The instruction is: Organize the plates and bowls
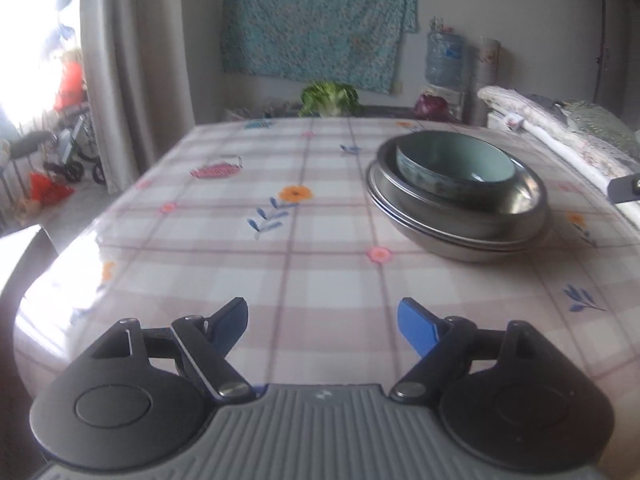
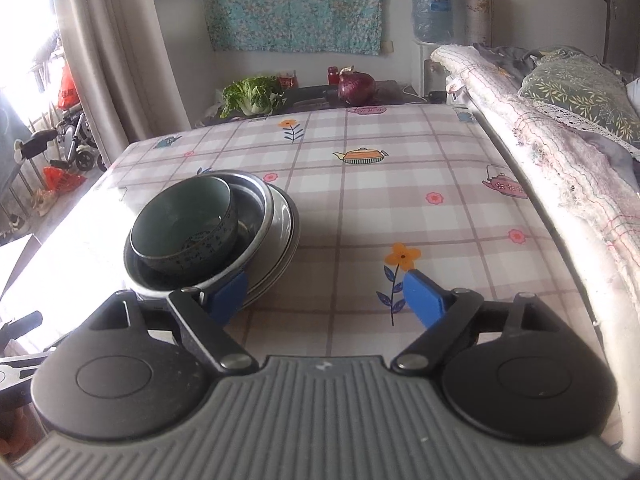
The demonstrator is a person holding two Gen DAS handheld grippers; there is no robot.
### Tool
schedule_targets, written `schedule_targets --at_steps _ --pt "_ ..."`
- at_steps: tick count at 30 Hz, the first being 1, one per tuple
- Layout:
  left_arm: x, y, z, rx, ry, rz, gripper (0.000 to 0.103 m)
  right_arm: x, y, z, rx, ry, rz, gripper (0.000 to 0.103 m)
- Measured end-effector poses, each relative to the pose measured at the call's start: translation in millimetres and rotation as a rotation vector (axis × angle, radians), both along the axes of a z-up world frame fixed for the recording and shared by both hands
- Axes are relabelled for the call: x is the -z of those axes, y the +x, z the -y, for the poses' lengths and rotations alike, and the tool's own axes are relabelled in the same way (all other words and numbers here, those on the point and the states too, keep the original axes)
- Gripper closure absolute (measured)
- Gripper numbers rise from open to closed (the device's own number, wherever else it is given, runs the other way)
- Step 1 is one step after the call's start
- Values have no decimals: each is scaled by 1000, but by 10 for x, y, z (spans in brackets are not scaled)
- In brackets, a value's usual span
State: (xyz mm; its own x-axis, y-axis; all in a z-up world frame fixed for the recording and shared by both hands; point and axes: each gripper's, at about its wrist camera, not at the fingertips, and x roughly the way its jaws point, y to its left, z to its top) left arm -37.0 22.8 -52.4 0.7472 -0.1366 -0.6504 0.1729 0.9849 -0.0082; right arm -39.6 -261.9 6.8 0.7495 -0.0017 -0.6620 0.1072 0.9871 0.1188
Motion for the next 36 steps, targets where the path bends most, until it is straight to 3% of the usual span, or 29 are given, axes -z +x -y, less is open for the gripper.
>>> schedule_targets --at_steps 3,10,13,15,28,36 --pt "-23 8 67 40 -50 -89 20 19 -123 -102 22 -9 2 16" --pt "-354 131 254 70 38 -77 11 -12 -287 -302 89 -7 32 12" --pt "-464 120 289 28 47 -46 0 -41 -311 -385 79 -37 39 2" --pt "-499 100 314 12 52 -24 0 -36 -308 -427 79 -48 31 1" --pt "-460 173 351 -103 179 -71 0 93 -251 -406 124 -58 -34 1" --pt "-388 281 185 -145 74 -195 0 113 -194 -503 87 -61 -66 1"
